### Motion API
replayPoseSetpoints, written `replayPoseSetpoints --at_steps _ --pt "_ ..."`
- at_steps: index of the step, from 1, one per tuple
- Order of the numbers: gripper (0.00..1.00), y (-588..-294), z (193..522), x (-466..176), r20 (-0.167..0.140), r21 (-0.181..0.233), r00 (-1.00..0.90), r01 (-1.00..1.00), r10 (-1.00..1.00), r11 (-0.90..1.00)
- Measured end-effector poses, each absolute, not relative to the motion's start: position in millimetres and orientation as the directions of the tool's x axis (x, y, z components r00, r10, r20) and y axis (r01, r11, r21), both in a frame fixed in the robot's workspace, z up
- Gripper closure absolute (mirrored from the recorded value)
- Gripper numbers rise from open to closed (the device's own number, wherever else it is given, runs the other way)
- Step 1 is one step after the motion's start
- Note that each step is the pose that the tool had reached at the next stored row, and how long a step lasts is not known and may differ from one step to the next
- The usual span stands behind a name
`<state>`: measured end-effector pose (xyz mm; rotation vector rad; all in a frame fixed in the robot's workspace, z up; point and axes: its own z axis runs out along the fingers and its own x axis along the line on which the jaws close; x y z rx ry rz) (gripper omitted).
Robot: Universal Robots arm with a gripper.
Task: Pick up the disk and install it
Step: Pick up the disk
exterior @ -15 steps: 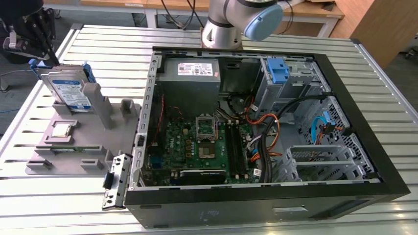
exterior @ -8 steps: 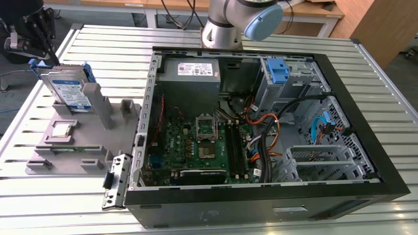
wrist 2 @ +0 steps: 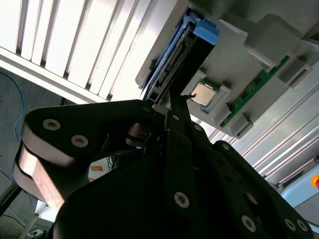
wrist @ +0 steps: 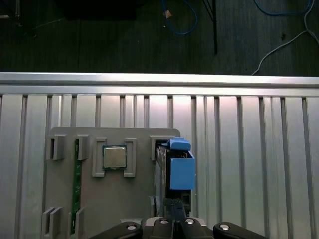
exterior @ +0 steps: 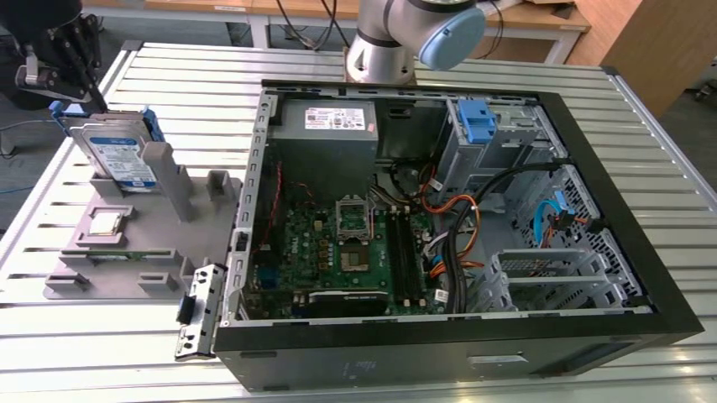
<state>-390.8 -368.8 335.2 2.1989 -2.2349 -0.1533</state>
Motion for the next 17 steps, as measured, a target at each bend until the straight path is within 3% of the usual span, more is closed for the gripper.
replayPoseSetpoints --at_steps 14,17 --pt "0.9 -367.8 334.7 -389.7 -0.067 0.071 -0.019 -0.997 -0.998 0.014" --pt "0.83 -367.8 334.6 -389.7 -0.067 0.071 -0.019 -0.997 -0.998 0.014"
